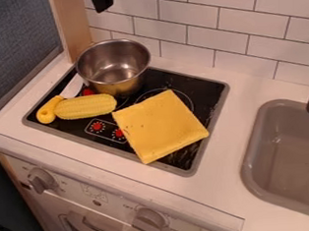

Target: Move the silver bowl to the left burner

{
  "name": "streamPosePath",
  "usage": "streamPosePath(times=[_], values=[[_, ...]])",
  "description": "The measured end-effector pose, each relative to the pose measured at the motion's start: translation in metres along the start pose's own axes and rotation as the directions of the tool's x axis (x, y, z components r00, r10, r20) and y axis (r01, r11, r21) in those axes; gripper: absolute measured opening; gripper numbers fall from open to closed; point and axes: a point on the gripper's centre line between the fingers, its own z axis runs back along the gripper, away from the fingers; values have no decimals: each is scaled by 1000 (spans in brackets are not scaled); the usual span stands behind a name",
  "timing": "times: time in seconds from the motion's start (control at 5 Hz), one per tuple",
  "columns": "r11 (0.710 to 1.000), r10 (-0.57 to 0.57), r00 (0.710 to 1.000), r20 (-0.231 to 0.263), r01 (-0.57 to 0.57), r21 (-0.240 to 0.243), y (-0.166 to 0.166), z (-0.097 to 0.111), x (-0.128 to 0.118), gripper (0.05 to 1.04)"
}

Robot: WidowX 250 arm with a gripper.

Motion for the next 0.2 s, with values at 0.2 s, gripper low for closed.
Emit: streamPosePath(times=[0.2], values=[[1000, -1, 1000, -2, 1, 0, 0, 0, 0, 1001]])
